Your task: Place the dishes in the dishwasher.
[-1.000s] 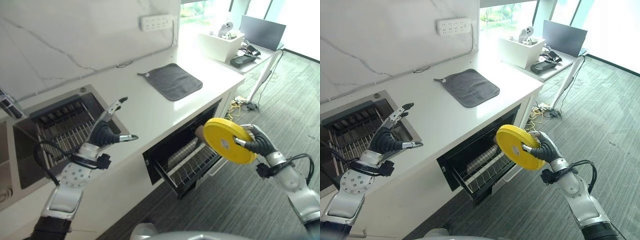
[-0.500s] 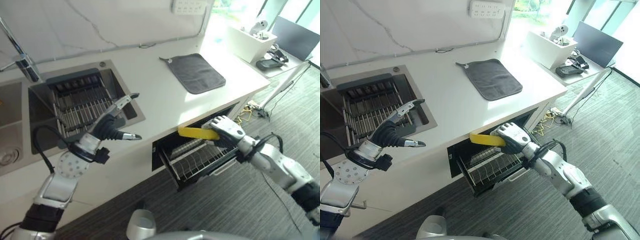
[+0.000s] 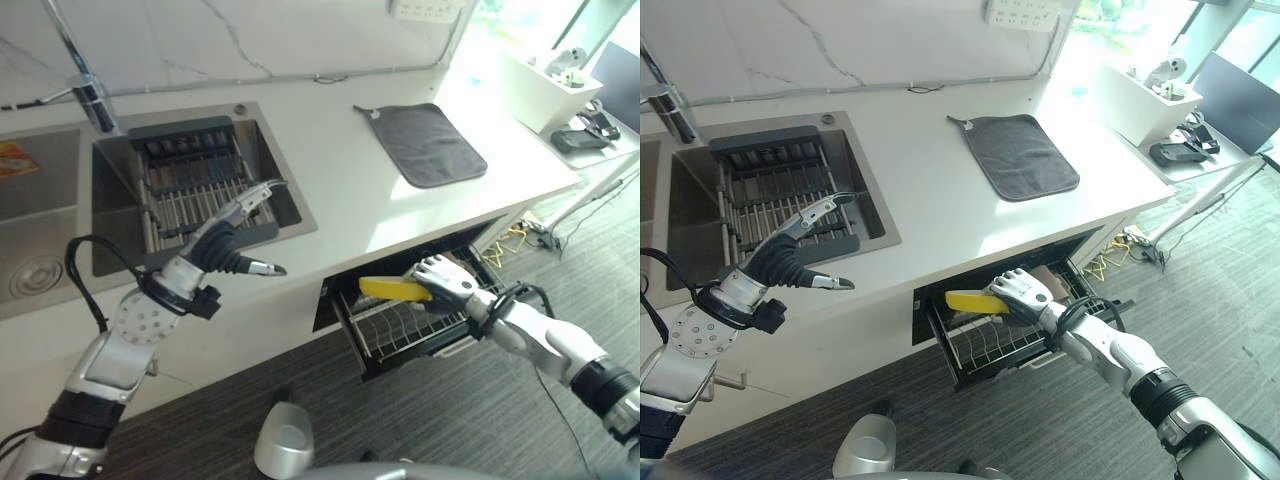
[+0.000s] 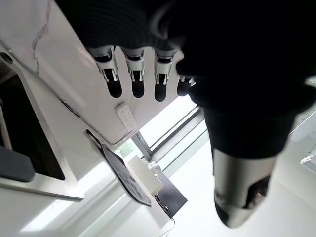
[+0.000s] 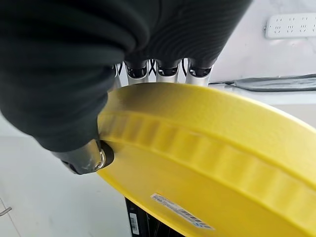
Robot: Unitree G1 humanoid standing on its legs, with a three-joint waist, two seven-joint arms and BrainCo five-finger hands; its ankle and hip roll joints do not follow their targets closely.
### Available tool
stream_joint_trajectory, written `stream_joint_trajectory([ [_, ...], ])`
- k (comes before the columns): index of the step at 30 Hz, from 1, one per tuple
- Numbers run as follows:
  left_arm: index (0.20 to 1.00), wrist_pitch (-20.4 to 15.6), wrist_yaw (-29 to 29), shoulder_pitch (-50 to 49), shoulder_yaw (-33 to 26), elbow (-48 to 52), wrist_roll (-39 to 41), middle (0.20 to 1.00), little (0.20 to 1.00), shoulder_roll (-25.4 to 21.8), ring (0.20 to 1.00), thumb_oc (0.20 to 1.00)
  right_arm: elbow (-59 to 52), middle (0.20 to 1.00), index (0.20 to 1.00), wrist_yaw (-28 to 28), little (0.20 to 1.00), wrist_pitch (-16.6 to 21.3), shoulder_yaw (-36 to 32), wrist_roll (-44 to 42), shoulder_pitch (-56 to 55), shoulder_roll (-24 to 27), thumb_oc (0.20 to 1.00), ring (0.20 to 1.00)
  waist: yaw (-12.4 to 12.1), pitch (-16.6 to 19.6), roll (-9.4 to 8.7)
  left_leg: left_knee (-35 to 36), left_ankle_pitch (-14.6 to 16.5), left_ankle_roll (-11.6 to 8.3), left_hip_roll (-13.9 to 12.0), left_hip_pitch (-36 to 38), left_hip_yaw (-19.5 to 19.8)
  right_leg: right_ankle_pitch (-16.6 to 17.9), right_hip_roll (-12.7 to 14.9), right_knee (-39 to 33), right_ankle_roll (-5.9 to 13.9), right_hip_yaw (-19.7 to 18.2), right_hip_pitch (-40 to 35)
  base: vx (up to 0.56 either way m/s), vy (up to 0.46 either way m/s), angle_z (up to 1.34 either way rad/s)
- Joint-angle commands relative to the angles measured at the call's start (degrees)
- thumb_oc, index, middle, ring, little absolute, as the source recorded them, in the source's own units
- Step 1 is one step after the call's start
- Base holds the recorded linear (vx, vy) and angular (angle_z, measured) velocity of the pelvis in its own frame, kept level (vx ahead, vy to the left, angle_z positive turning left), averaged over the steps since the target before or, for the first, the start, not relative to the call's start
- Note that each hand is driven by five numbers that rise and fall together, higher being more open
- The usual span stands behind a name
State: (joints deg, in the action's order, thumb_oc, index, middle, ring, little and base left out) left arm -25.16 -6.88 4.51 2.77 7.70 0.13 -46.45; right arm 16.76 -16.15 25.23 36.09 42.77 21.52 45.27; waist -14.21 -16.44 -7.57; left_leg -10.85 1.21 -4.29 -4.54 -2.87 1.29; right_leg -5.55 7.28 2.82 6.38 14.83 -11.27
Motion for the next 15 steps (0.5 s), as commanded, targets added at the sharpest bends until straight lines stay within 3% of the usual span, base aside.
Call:
stream_joint_trajectory([
  [1,1.000,-3.9,1.5,1.8,1.3,-0.2,2.6,1.000,1.000,-0.7,1.000,1.000,0.0,0.200,0.200,-3.4,0.200,-1.3,0.2,-1.0,2.8,0.2,0.200,0.200,0.3,2.5,1.33,-3.5,4.0,0.44,-0.8,-2.7,5.2,-3.8,3.8,11.0,1.45,0.6,3.7,-0.02,0.046,0.04],
  [10,1.000,-2.3,7.4,7.1,3.2,0.5,1.1,1.000,1.000,2.2,1.000,1.000,7.6,0.200,0.200,-9.0,0.200,-3.4,-0.7,-0.7,6.3,-2.2,0.200,0.200,1.7,-1.9,4.91,-17.7,9.0,0.94,1.0,-11.0,5.4,-9.1,5.9,30.4,-1.21,-0.9,14.3,-0.07,0.090,0.07],
  [15,1.000,-0.9,7.6,9.1,4.4,0.6,-0.3,1.000,1.000,3.2,1.000,1.000,12.8,0.200,0.200,-10.8,0.200,-1.6,-1.4,-3.4,8.9,-2.0,0.200,0.200,1.6,-4.0,6.14,-22.3,10.6,1.46,2.3,-13.9,5.9,-11.1,7.2,37.3,-2.15,-1.4,18.3,-0.04,0.034,0.09],
])
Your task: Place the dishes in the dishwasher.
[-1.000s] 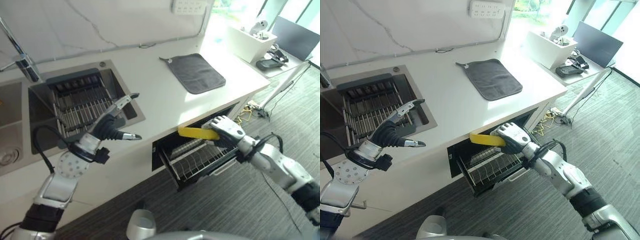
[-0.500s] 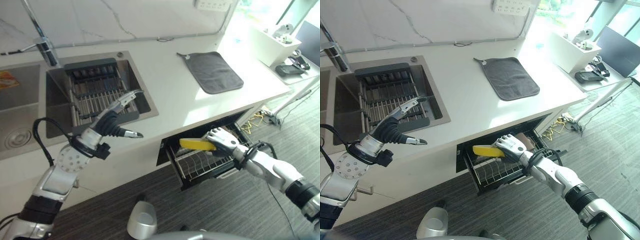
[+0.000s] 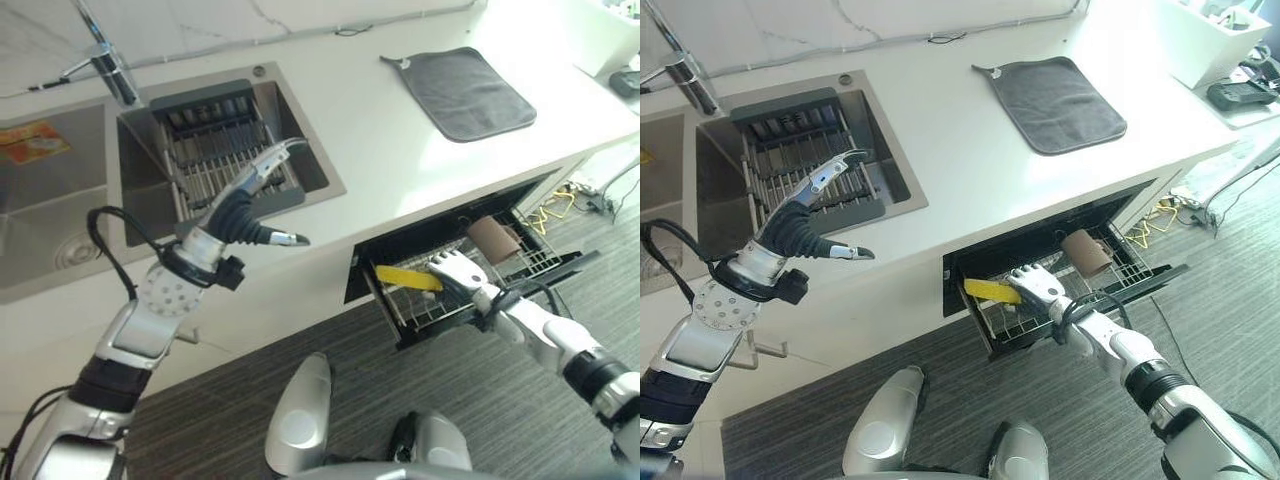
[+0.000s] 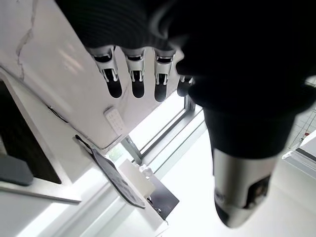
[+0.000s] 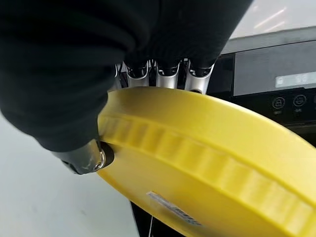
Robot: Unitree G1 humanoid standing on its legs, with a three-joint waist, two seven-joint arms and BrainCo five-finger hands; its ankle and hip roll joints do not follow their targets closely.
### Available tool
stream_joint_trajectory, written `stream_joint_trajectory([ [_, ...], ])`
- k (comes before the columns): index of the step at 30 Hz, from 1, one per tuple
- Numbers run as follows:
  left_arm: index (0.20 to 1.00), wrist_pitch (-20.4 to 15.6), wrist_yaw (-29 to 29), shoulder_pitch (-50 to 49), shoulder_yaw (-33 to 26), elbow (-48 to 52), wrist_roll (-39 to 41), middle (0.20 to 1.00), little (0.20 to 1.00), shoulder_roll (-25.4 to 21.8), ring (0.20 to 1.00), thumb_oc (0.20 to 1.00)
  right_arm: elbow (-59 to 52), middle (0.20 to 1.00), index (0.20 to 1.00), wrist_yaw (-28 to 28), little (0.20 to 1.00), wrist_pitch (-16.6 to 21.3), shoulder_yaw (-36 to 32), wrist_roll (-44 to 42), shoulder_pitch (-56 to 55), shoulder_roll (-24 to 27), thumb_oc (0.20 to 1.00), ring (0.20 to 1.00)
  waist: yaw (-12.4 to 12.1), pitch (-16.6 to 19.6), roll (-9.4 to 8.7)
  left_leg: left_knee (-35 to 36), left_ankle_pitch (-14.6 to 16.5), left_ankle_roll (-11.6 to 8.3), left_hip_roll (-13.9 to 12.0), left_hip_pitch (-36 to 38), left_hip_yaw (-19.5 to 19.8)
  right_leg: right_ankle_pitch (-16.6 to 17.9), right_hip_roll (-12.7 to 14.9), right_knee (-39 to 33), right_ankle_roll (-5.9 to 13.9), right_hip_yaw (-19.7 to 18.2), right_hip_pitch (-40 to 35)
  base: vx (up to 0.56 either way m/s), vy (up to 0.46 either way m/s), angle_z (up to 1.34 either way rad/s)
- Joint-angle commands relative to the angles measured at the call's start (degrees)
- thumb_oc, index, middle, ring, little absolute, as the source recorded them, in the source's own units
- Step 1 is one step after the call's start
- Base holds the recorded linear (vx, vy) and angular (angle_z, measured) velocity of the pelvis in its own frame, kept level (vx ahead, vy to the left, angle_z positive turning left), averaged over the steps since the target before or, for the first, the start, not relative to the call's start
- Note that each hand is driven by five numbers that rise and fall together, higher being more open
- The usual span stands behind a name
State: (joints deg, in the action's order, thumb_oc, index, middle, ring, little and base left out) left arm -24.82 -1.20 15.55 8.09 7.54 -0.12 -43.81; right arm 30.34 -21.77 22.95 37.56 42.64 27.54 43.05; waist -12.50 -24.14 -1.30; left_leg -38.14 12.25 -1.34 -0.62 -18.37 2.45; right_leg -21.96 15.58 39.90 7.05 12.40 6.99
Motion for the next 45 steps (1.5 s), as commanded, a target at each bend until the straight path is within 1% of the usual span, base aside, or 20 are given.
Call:
stream_joint_trajectory([
  [1,1.000,-1.6,2.6,-1.8,-0.7,0.8,-0.5,1.000,1.000,0.5,1.000,1.000,-0.4,0.200,0.200,-5.8,0.200,0.9,-3.0,-3.3,3.3,0.5,0.200,0.200,-0.1,3.3,0.17,4.3,-0.4,-1.41,-1.4,0.8,4.9,5.2,-0.9,1.3,-2.90,1.0,1.0,-0.09,0.020,0.01],
  [7,1.000,-1.0,5.9,2.0,1.2,0.2,-1.3,1.000,1.000,-0.5,1.000,1.000,3.2,0.200,0.200,-7.4,0.200,1.5,-1.7,-4.1,10.0,2.3,0.200,0.200,-0.5,0.5,1.70,2.0,-0.3,-1.03,0.4,-3.0,5.0,3.8,0.0,6.4,-3.39,0.4,6.2,-0.10,0.026,0.04],
  [11,1.000,-1.8,6.7,3.4,1.7,-0.3,-1.3,1.000,1.000,-1.1,1.000,1.000,6.6,0.200,0.200,-8.2,0.200,-0.2,-1.1,-7.7,15.4,3.2,0.200,0.200,-1.3,-1.3,2.53,2.4,-1.5,-0.50,1.8,-5.5,5.6,3.8,0.0,8.4,-3.74,0.4,9.9,-0.10,-0.007,0.08],
  [15,1.000,-2.9,8.8,5.6,2.0,-0.9,-1.6,1.000,1.000,-1.8,1.000,1.000,10.2,0.200,0.200,-10.7,0.200,-4.1,-0.7,-12.4,19.6,3.2,0.200,0.200,-1.8,-2.7,3.19,4.7,-3.5,0.13,2.6,-6.9,5.8,4.5,-0.4,8.0,-3.80,0.2,12.4,-0.13,0.002,0.07],
  [17,1.000,-2.6,10.0,7.5,2.6,-1.8,-2.0,1.000,1.000,-1.7,1.000,1.000,14.7,0.200,0.200,-12.5,0.200,-4.2,-2.5,-14.6,21.9,2.1,0.200,0.200,-1.9,-3.3,3.60,5.8,-4.3,0.59,3.0,-7.6,5.8,5.0,-0.7,7.4,-3.90,0.2,13.5,-0.13,0.009,0.00],
  [20,1.000,-2.8,10.2,10.2,3.4,-2.9,-1.9,1.000,1.000,-2.3,1.000,1.000,18.7,0.200,0.200,-15.1,0.200,-4.5,-3.4,-16.0,24.2,1.4,0.200,0.200,-2.3,-3.9,3.82,5.9,-4.5,1.11,3.4,-8.7,5.8,5.2,-0.6,7.6,-4.04,0.6,14.7,-0.08,-0.024,0.06],
  [22,1.000,-2.8,10.0,11.9,3.9,-3.4,-1.2,1.000,1.000,-2.8,1.000,1.000,20.3,0.200,0.200,-15.5,0.200,-5.6,-3.5,-15.2,26.7,1.2,0.200,0.200,-2.5,-4.1,4.13,5.8,-4.7,1.65,3.8,-9.8,5.8,5.3,-0.7,8.2,-4.17,0.6,16.2,-0.05,-0.026,0.11],
  [23,1.000,-2.9,10.1,12.0,4.0,-3.5,-1.3,1.000,1.000,-2.8,1.000,1.000,20.4,0.200,0.200,-15.8,0.200,-6.4,-3.1,-15.0,27.0,0.9,0.200,0.200,-2.6,-4.2,3.97,5.2,-3.2,1.63,4.1,-9.5,5.8,4.1,-0.7,8.7,-3.75,0.1,16.0,0.02,-0.017,0.06],
  [24,1.000,-3.0,10.2,12.1,4.1,-3.6,-1.3,1.000,1.000,-2.8,1.000,1.000,20.5,0.200,0.200,-16.3,0.200,-7.0,-2.8,-15.0,27.3,0.9,0.200,0.200,-2.6,-4.3,4.01,5.3,-3.3,1.71,4.2,-9.6,5.8,4.1,-0.7,8.7,-3.74,0.1,16.2,-0.04,0.002,0.06],
  [25,1.000,-3.5,10.4,12.4,4.4,-3.9,-1.4,1.000,1.000,-2.9,1.000,1.000,21.0,0.200,0.200,-16.8,0.200,-7.9,-2.5,-14.7,28.3,0.9,0.200,0.200,-2.7,-4.5,4.36,5.9,-5.0,1.98,4.1,-10.4,5.7,5.4,-0.6,8.4,-4.17,0.6,17.0,-0.06,-0.001,0.05],
  [26,1.000,-3.6,10.9,13.2,4.8,-4.0,-1.8,1.000,1.000,-2.9,1.000,1.000,21.9,0.200,0.200,-18.1,0.200,-9.8,-1.5,-13.4,29.8,0.7,0.200,0.200,-2.8,-4.8,4.26,5.4,-3.6,2.04,4.4,-10.5,5.6,4.2,-0.7,9.1,-3.80,0.1,17.2,-0.08,-0.003,0.08],
  [27,1.000,-3.5,11.2,13.5,5.0,-4.0,-1.9,1.000,1.000,-2.9,1.000,1.000,22.3,0.200,0.200,-19.2,0.200,-10.6,-1.1,-13.0,30.4,0.6,0.200,0.200,-2.9,-4.9,4.35,5.4,-3.7,2.13,4.4,-10.8,5.6,4.2,-0.7,9.2,-3.85,0.0,17.7,-0.04,-0.020,0.10],
  [28,1.000,-4.0,11.8,14.6,5.5,-4.6,-1.8,1.000,1.000,-3.0,1.000,1.000,24.2,0.200,0.200,-22.6,0.200,-13.1,-0.2,-11.5,32.2,0.0,0.200,0.200,-3.1,-5.1,4.70,5.4,-3.9,2.41,4.6,-11.7,5.5,4.1,-0.8,9.5,-3.97,0.0,18.6,-0.09,0.006,0.09],
  [32,1.000,-3.9,12.5,15.3,6.2,-4.8,-1.6,1.000,1.000,-3.0,1.000,1.000,25.4,0.200,0.200,-28.3,0.200,-15.9,0.3,-8.2,33.5,0.0,0.200,0.200,-3.2,-5.3,5.25,5.5,-4.3,2.75,5.0,-12.6,5.6,4.2,-0.9,9.8,-3.97,-0.1,19.8,-0.05,0.021,0.02],
  [38,1.000,-4.7,13.9,18.0,8.4,-5.4,-1.5,1.000,1.000,-4.1,1.000,1.000,26.7,0.200,0.200,-29.8,0.200,-19.1,6.0,-2.2,36.9,-0.3,0.200,0.200,-3.8,-5.6,5.37,6.1,-5.1,3.21,5.3,-14.3,5.5,4.5,-0.9,9.9,-3.96,0.3,21.5,-0.04,-0.021,0.02],
  [40,1.000,-4.5,15.2,18.6,8.7,-5.6,-1.1,1.000,1.000,-4.3,1.000,1.000,27.2,0.200,0.200,-33.4,0.200,-21.9,8.3,1.8,37.5,-0.4,0.200,0.200,-4.0,-5.6,5.50,6.3,-5.3,3.39,5.3,-14.7,5.2,4.5,-0.9,9.8,-3.95,0.5,22.0,0.00,0.000,0.00],
  [41,1.000,-4.6,15.5,18.7,8.9,-5.7,-1.1,1.000,1.000,-4.4,1.000,1.000,27.1,0.200,0.200,-35.2,0.200,-24.0,8.8,3.1,37.5,-0.4,0.200,0.200,-4.0,-5.6,5.52,6.3,-5.3,3.47,5.4,-14.8,5.1,4.6,-0.9,9.8,-3.91,0.5,22.1,0.00,0.000,0.00],
  [42,1.000,-4.9,15.7,18.7,8.9,-5.9,-1.0,1.000,1.000,-4.5,1.000,1.000,26.5,0.200,0.200,-35.9,0.200,-27.4,9.6,3.9,37.7,-0.1,0.200,0.200,-4.0,-5.6,5.55,6.4,-5.5,3.66,5.4,-15.2,4.9,4.7,-0.8,9.9,-3.79,0.6,22.6,0.00,0.000,0.00],
  [43,1.000,-5.0,15.9,18.4,8.8,-5.7,-1.3,1.000,1.000,-4.5,1.000,1.000,26.5,0.200,0.200,-35.9,0.200,-29.4,10.2,3.8,37.6,-0.1,0.200,0.200,-4.1,-5.6,5.58,6.5,-5.6,3.73,5.4,-15.5,4.9,4.8,-0.8,9.9,-3.75,0.5,22.9,-0.04,0.007,0.01],
  [45,1.000,-5.0,16.7,18.5,9.3,-5.6,-1.7,1.000,1.000,-4.6,1.000,1.000,27.1,0.200,0.200,-36.6,0.200,-31.0,11.2,5.5,37.7,-0.4,0.200,0.200,-4.0,-5.6,5.70,6.5,-5.8,3.77,5.3,-16.0,4.8,4.9,-1.0,9.9,-3.71,0.3,23.5,-0.04,0.018,-0.01],
])
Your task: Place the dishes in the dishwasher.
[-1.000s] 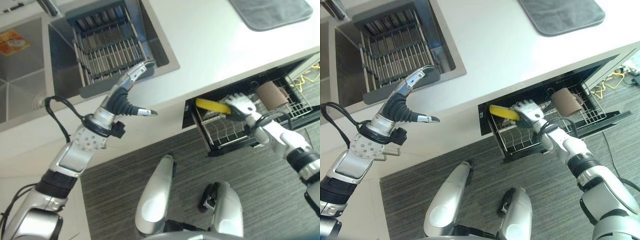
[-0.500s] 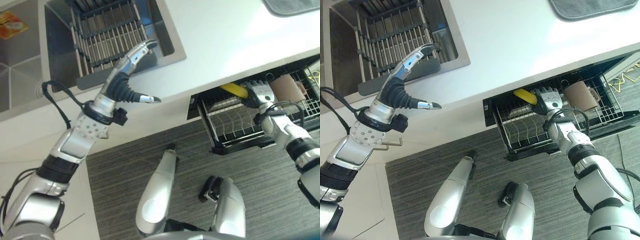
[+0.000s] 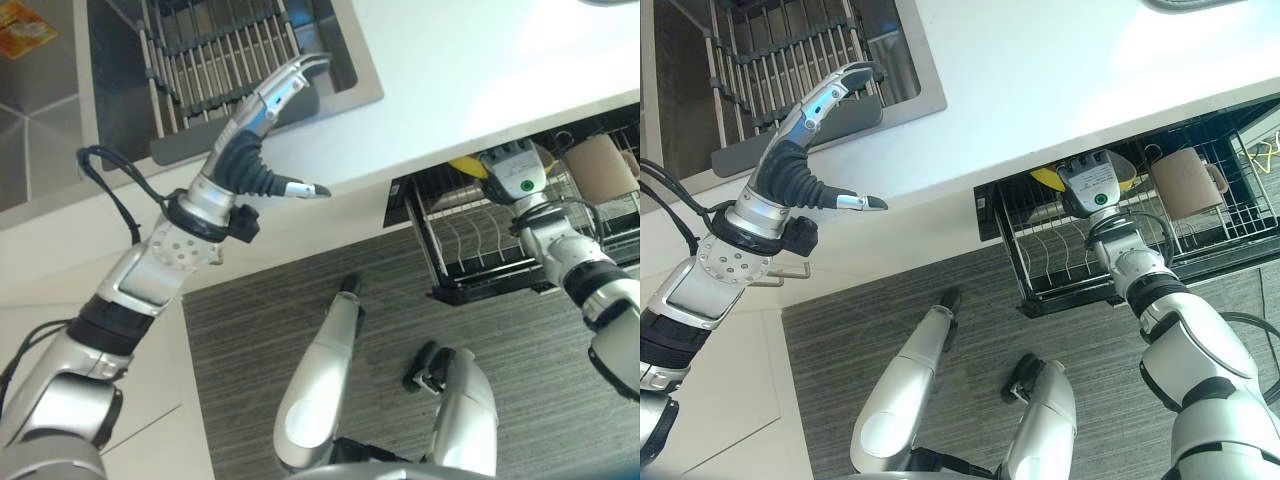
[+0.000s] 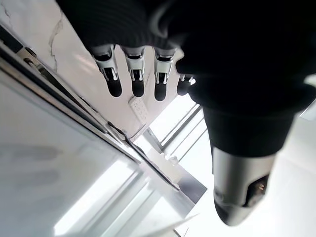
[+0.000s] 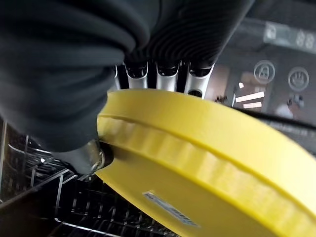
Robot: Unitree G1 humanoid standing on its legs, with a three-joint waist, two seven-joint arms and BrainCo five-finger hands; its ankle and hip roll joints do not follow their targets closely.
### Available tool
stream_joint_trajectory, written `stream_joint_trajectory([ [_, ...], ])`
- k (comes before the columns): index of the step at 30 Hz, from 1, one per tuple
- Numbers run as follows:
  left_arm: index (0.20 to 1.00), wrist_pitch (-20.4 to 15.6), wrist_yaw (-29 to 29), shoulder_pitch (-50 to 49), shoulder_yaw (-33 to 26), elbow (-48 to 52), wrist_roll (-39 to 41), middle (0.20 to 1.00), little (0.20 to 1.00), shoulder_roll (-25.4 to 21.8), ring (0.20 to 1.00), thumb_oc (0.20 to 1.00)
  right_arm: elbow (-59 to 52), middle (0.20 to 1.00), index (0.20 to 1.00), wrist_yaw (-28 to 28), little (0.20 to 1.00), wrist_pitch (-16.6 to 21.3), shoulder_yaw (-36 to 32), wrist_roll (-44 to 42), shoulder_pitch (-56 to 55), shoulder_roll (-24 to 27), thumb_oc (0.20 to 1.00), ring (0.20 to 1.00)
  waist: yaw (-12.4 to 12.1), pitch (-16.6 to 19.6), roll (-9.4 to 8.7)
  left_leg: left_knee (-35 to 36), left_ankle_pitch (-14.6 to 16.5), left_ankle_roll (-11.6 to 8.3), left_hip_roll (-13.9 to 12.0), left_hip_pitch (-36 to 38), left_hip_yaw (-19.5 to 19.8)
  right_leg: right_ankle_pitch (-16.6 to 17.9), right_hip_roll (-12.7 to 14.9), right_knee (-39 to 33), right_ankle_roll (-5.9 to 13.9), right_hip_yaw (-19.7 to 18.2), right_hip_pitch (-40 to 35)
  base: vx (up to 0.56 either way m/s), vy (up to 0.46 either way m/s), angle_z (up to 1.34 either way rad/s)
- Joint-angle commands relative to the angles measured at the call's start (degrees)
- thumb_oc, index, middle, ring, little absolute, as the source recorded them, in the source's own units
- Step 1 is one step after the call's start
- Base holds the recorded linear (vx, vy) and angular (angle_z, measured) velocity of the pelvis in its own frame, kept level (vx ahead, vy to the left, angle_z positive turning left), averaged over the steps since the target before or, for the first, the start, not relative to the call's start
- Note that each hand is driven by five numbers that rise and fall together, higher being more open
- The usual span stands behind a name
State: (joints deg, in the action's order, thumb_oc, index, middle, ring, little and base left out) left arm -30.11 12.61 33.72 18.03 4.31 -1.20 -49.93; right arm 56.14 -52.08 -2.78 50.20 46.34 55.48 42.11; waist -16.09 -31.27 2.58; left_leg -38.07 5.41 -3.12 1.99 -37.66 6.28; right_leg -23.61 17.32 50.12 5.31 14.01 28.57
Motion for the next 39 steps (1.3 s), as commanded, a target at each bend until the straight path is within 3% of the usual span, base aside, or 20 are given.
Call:
stream_joint_trajectory([
  [1,1.000,0.4,3.1,0.7,-0.3,-2.4,-0.6,1.000,1.000,1.5,1.000,1.000,1.6,0.200,0.200,-6.3,0.200,-5.3,-1.0,2.1,10.1,0.3,0.200,0.200,-0.4,1.5,1.87,6.5,1.0,5.60,2.7,3.1,0.8,6.6,-2.7,-0.3,-1.96,-1.4,2.2,-0.04,0.024,-0.05],
  [7,1.000,-0.4,3.4,1.9,0.8,-3.1,-0.3,1.000,1.000,1.0,1.000,1.000,2.9,0.200,0.200,-6.3,0.200,-5.2,2.1,2.3,11.8,-0.2,0.200,0.200,-0.7,1.5,2.05,7.8,0.2,5.74,2.4,2.5,0.1,7.4,-2.6,-1.5,-1.77,-1.1,2.8,-0.04,0.019,-0.01],
  [17,1.000,0.0,3.6,3.4,1.7,-3.2,-0.4,1.000,1.000,0.8,1.000,1.000,5.4,0.200,0.200,-6.0,0.200,-4.5,1.4,-0.4,14.1,-1.2,0.200,0.200,-1.0,1.5,2.03,7.6,-0.2,6.17,2.3,0.8,-0.5,8.3,-2.6,-1.5,-1.62,-0.7,4.7,-0.03,0.001,0.02],
  [20,1.000,0.1,3.9,3.9,2.1,-3.2,-0.5,1.000,1.000,0.9,1.000,1.000,6.4,0.200,0.200,-3.1,0.200,-3.9,1.7,-2.6,15.1,-1.5,0.200,0.200,-1.2,1.5,2.08,8.0,-0.4,6.22,2.4,0.4,-0.4,8.5,-2.7,-1.8,-1.61,-0.6,5.1,-0.01,0.000,0.01],
  [28,1.000,0.0,2.4,3.9,1.8,-2.4,-0.2,1.000,1.000,0.9,1.000,1.000,9.1,0.200,0.200,4.7,0.200,2.0,-0.1,-10.2,14.8,-2.8,0.200,0.200,-1.7,1.5,2.22,9.0,-1.1,6.27,2.6,0.2,-0.2,9.3,-2.7,-2.9,-1.78,0.1,5.1,0.00,0.000,0.00],
  [29,1.000,0.1,2.2,4.0,1.8,-2.2,-0.3,1.000,1.000,0.9,1.000,1.000,9.3,0.404,0.404,5.0,0.404,3.1,-0.3,-11.1,14.8,-2.9,0.404,0.404,-1.8,1.5,2.21,9.0,-1.1,6.28,2.6,0.2,-0.2,9.4,-2.7,-3.0,-1.80,0.1,5.1,0.00,0.000,0.00],
  [30,1.000,0.1,2.2,4.2,1.8,-2.1,-0.3,1.000,1.000,1.0,1.000,1.000,9.4,1.000,1.000,5.8,1.000,4.9,-0.8,-13.5,14.8,-3.0,1.000,1.000,-1.8,1.5,2.21,9.0,-1.1,6.29,2.7,0.1,-0.2,9.4,-2.8,-3.0,-1.81,0.1,5.2,0.00,0.000,0.00],
  [31,1.000,0.3,1.9,4.3,1.7,-2.1,-0.3,1.000,1.000,1.1,1.000,1.000,9.4,1.000,1.000,11.2,1.000,3.8,-2.0,-16.6,14.7,-3.8,1.000,1.000,-1.7,1.5,2.25,8.9,-1.1,6.35,2.7,0.1,-0.2,9.4,-2.9,-2.8,-1.89,0.1,5.3,0.00,0.000,0.00],
  [33,1.000,0.5,1.6,4.2,1.4,-1.7,-0.4,1.000,1.000,1.3,1.000,1.000,9.7,1.000,1.000,14.6,1.000,3.7,-2.6,-17.2,14.2,-4.0,1.000,1.000,-1.7,1.5,2.27,8.8,-1.0,6.37,2.8,0.1,-0.2,9.3,-3.0,-2.6,-2.02,0.1,5.3,0.00,0.000,0.00],
  [34,1.000,1.0,0.9,4.4,1.2,-1.4,-0.3,1.000,1.000,1.6,1.000,1.000,11.0,1.000,1.000,21.6,1.000,2.3,-3.2,-19.2,13.3,-5.0,1.000,1.000,-1.9,1.5,2.29,8.7,-0.9,6.41,3.1,0.2,0.0,9.0,-3.1,-2.3,-2.19,0.2,5.3,0.00,0.000,0.00],
  [36,1.000,1.4,-0.4,4.2,0.6,-0.6,0.4,1.000,1.000,1.3,1.000,1.000,12.3,1.000,1.000,28.7,1.000,1.7,-3.2,-21.7,12.8,-5.7,1.000,1.000,-2.1,1.5,2.22,8.4,-0.7,6.44,3.2,0.3,0.1,8.9,-3.1,-1.7,-2.33,0.4,5.3,0.02,-0.018,0.01],
  [39,1.000,1.6,-2.0,3.9,0.1,0.4,0.9,1.000,1.000,1.3,1.000,1.000,14.4,1.000,1.000,31.9,1.000,1.2,-3.6,-24.4,11.8,-7.1,1.000,1.000,-2.6,1.5,2.15,7.8,-0.4,6.56,3.4,0.4,0.2,8.9,-2.9,-1.2,-2.43,0.9,5.1,0.05,-0.048,0.05],
])
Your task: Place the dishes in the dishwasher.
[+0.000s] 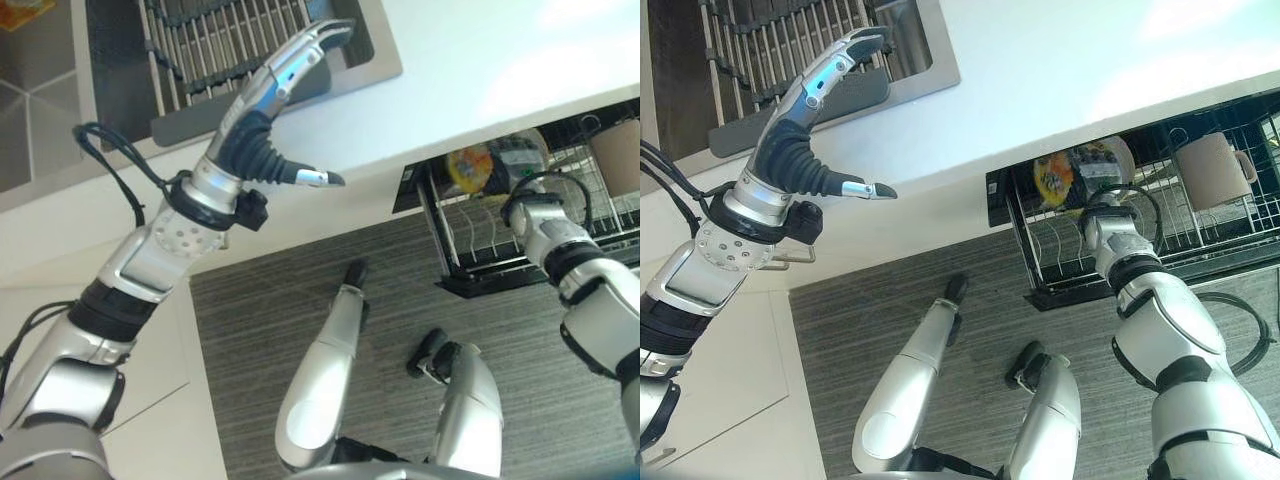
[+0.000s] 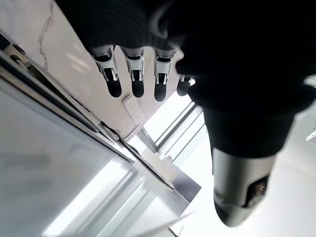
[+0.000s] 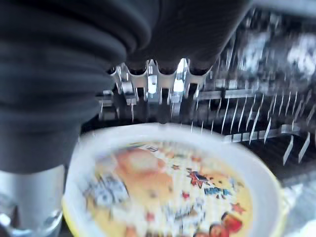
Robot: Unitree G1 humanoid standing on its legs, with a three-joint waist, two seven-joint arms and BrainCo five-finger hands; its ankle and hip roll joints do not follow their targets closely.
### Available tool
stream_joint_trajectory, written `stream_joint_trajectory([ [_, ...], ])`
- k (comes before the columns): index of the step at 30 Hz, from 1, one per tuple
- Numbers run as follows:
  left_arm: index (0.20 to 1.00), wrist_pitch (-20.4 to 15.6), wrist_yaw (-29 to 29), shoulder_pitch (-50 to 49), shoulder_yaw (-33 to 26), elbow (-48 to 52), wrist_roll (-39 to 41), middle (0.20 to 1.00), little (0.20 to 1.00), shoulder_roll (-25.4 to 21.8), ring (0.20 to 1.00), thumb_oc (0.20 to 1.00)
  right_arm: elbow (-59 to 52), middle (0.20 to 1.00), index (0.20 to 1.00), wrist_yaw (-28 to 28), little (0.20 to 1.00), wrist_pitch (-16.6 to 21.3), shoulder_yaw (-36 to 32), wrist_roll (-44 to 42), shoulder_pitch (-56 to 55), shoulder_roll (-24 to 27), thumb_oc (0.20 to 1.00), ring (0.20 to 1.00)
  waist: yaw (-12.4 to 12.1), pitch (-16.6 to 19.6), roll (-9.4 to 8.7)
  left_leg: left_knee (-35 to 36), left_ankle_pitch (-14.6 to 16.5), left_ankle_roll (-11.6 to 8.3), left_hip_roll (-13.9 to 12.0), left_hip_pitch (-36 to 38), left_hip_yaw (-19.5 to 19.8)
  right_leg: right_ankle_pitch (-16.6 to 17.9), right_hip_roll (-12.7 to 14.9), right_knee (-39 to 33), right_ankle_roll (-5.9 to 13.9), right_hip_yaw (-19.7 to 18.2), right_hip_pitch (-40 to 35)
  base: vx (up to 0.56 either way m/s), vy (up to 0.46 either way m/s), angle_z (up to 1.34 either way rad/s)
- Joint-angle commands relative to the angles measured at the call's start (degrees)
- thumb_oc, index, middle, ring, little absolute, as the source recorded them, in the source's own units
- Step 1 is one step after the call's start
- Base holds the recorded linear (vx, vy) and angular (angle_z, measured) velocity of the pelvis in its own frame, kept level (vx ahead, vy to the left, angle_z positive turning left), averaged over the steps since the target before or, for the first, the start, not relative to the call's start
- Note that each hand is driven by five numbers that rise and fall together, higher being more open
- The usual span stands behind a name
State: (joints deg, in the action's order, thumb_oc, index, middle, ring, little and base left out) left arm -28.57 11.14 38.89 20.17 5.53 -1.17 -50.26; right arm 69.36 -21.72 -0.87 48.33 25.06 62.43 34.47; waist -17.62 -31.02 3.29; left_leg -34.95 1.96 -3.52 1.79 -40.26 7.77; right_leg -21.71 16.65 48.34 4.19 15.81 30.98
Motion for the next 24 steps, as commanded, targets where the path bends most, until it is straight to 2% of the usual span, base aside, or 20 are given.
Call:
stream_joint_trajectory([
  [1,1.000,-0.1,-1.0,-1.2,-2.2,-0.7,1.3,1.000,1.000,1.3,1.000,1.000,1.8,1.000,1.000,3.3,1.000,-0.8,-2.5,-3.5,5.2,0.2,1.000,1.000,-1.3,1.2,1.48,4.5,3.1,7.03,3.7,3.0,-1.2,7.1,-2.1,0.7,-1.32,-0.8,2.6,0.04,-0.035,0.13],
  [4,1.000,0.2,-1.7,-1.6,-2.6,-0.2,1.4,1.000,1.000,1.4,1.000,1.000,2.5,1.000,1.000,5.2,1.000,-0.5,-2.9,-4.1,4.8,0.1,1.000,1.000,-1.5,1.2,1.58,3.9,3.3,7.21,3.9,2.7,-1.2,7.1,-1.9,1.6,-1.32,-0.5,3.1,0.04,-0.021,0.08],
  [8,1.000,0.1,-1.7,-1.9,-2.4,-0.1,1.1,1.000,1.000,1.4,1.000,1.000,2.4,1.000,1.000,4.5,1.000,-0.7,-3.8,-4.6,4.6,-0.2,1.000,1.000,-1.3,1.2,1.65,4.1,3.1,7.23,3.8,2.6,-1.1,7.2,-2.2,1.6,-1.31,-0.6,3.4,0.01,-0.003,0.01],
  [11,1.000,0.5,-1.1,-1.6,-2.3,-0.3,1.3,1.000,1.000,1.4,1.000,1.000,2.3,1.000,1.000,2.3,1.000,-0.8,-5.2,-8.4,3.9,-0.5,1.000,1.000,-1.1,1.2,1.71,5.0,2.7,7.15,3.5,2.9,-1.0,7.4,-2.4,0.9,-1.25,-0.6,3.2,0.00,0.000,0.00],
  [15,1.000,1.0,-0.6,-2.3,-2.6,-0.6,1.0,1.000,1.000,2.3,1.000,1.000,1.1,1.000,1.000,-3.3,1.000,-0.8,-11.8,-24.8,2.5,-1.7,1.000,1.000,-0.5,1.2,2.00,6.0,2.7,7.05,3.2,3.9,-1.1,7.5,-2.7,-0.3,-1.42,-0.8,2.3,0.01,0.036,0.00],
  [16,1.000,1.4,-0.3,-2.8,-3.1,-0.5,1.1,1.000,1.000,2.3,1.000,1.000,-0.6,1.000,1.000,-6.3,1.000,0.2,-16.5,-33.0,1.4,-2.2,1.000,1.000,-0.1,1.2,1.97,6.4,2.7,6.99,3.2,4.3,-1.1,7.6,-2.9,-0.9,-1.39,-1.1,1.9,0.02,0.058,-0.03],
  [18,1.000,2.2,-0.3,-3.7,-4.6,0.0,0.6,1.000,1.000,2.8,1.000,1.000,-4.3,1.000,1.000,-8.4,1.000,0.8,-21.6,-36.2,-1.9,-3.7,1.000,1.000,0.8,1.2,1.55,6.9,3.1,6.98,2.7,5.3,-1.4,7.8,-3.3,-1.8,-1.42,-1.6,1.2,0.03,0.098,-0.04],
  [19,1.000,3.0,0.2,-4.8,-5.5,0.8,-0.2,1.000,1.000,3.5,1.000,1.000,-9.8,1.000,1.000,-11.1,1.000,0.6,-23.1,-39.7,-5.0,-4.8,1.000,1.000,1.7,1.2,1.32,7.2,3.4,6.98,2.4,6.0,-1.8,7.9,-3.5,-2.3,-1.41,-1.9,0.8,0.05,0.148,-0.08],
  [21,1.000,3.7,1.0,-6.1,-6.3,1.3,-1.0,1.000,1.000,4.2,1.000,1.000,-17.1,1.000,1.000,-12.9,1.000,0.1,-25.3,-43.1,-8.7,-6.1,1.000,1.000,2.9,1.2,1.11,7.4,3.8,7.01,2.1,7.0,-2.3,8.1,-3.7,-3.2,-1.47,-2.5,0.2,0.07,0.186,-0.21],
  [22,1.000,4.8,1.8,-7.3,-7.3,1.8,-1.6,1.000,1.000,5.2,1.000,1.000,-23.7,1.000,1.000,-13.9,1.000,1.7,-27.8,-45.0,-12.7,-7.8,1.000,1.000,4.1,1.2,1.00,7.9,4.1,7.01,1.8,8.2,-2.7,8.3,-4.0,-4.3,-1.48,-3.4,-0.7,0.07,0.167,-0.26],
  [23,1.000,5.0,1.8,-7.5,-7.3,1.9,-1.6,1.000,1.000,5.3,1.000,1.000,-24.2,1.000,1.000,-13.8,1.000,1.6,-28.0,-45.2,-13.1,-7.9,1.000,1.000,4.2,1.2,0.98,7.9,4.1,7.01,1.8,8.4,-2.8,8.4,-4.0,-4.4,-1.47,-3.5,-0.8,0.02,0.215,-0.28],
  [24,1.000,5.4,2.5,-8.1,-8.1,1.8,-1.9,1.000,1.000,5.7,1.000,1.000,-29.7,1.000,1.000,-15.1,1.000,1.9,-29.8,-48.6,-16.3,-9.6,1.000,1.000,5.1,1.2,0.96,9.1,2.6,7.07,1.1,8.5,-3.4,10.2,-4.2,-6.4,-1.88,-3.5,-0.9,-0.01,0.158,-0.30],
])
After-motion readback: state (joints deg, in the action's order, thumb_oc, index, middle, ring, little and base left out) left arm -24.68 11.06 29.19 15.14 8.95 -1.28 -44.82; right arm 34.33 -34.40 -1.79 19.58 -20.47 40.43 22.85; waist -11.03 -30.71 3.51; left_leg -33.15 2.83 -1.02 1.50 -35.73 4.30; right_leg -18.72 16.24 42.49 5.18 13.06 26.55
